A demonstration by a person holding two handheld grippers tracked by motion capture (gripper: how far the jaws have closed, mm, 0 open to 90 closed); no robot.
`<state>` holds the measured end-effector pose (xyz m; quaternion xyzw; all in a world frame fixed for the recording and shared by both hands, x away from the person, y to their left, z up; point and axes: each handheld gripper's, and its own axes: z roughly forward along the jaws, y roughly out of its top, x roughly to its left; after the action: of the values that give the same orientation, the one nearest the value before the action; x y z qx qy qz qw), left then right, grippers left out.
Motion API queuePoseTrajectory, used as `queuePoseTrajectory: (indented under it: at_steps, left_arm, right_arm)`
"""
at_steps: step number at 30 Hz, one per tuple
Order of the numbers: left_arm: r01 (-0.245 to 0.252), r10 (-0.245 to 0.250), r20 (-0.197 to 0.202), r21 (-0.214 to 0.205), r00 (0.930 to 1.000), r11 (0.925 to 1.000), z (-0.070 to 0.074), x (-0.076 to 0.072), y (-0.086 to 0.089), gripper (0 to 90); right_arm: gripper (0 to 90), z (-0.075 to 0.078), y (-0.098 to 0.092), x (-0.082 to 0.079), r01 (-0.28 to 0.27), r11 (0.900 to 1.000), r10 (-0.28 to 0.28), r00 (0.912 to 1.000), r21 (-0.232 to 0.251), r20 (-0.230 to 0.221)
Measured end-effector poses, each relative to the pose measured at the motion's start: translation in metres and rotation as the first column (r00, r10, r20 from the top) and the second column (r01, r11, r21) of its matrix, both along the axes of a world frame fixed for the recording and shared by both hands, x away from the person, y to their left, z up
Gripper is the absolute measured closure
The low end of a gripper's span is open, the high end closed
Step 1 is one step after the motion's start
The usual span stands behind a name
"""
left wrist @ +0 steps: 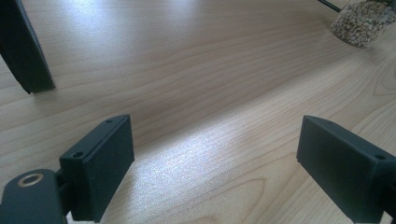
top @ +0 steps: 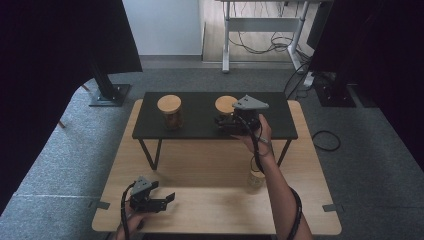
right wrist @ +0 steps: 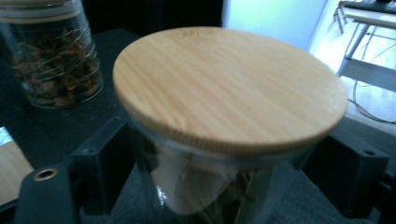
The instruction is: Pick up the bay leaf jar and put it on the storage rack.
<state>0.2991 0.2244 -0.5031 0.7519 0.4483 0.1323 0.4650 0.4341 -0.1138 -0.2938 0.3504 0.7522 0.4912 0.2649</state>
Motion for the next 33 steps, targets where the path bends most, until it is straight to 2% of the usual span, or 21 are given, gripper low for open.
queuePoseTrajectory:
  at_steps: [9, 15, 18, 23, 33]
  left_arm:
    - [-0.003, 0.003, -0.002, 0.003, 1.0000, 1.0000, 0.000, 0.000, 0.000, 10.3]
    - [-0.008, 0.008, -0.002, 0.008, 1.0000, 0.9999, 0.000, 0.000, 0.000, 10.2]
    - [-0.008, 0.008, -0.001, 0.008, 1.0000, 0.9999, 0.000, 0.000, 0.000, 10.2]
    - [-0.011, 0.011, -0.003, 0.002, 0.9999, 0.9999, 0.000, 0.000, 0.001, 10.1]
    - [-0.014, 0.014, -0.003, 0.003, 0.9999, 0.9999, 0.000, 0.000, 0.001, 10.0]
  right_arm:
    - [12.7, -0.003, -0.010, -0.010, 0.025, 0.9994, -0.026, 0.9996, 0.024, 0.015]
    - [12.6, -0.006, -0.016, -0.015, 0.012, 0.9989, -0.013, 0.9997, 0.044, 0.020]
    - [12.4, -0.009, -0.016, -0.020, 0.010, 0.9993, -0.011, 0.9996, 0.037, 0.025]
    - [12.1, -0.011, -0.016, -0.030, 0.003, 0.9996, -0.004, 0.9990, 0.029, 0.044]
    - [11.6, -0.020, -0.021, -0.051, -0.018, 0.9989, 0.016, 0.9983, 0.044, 0.057]
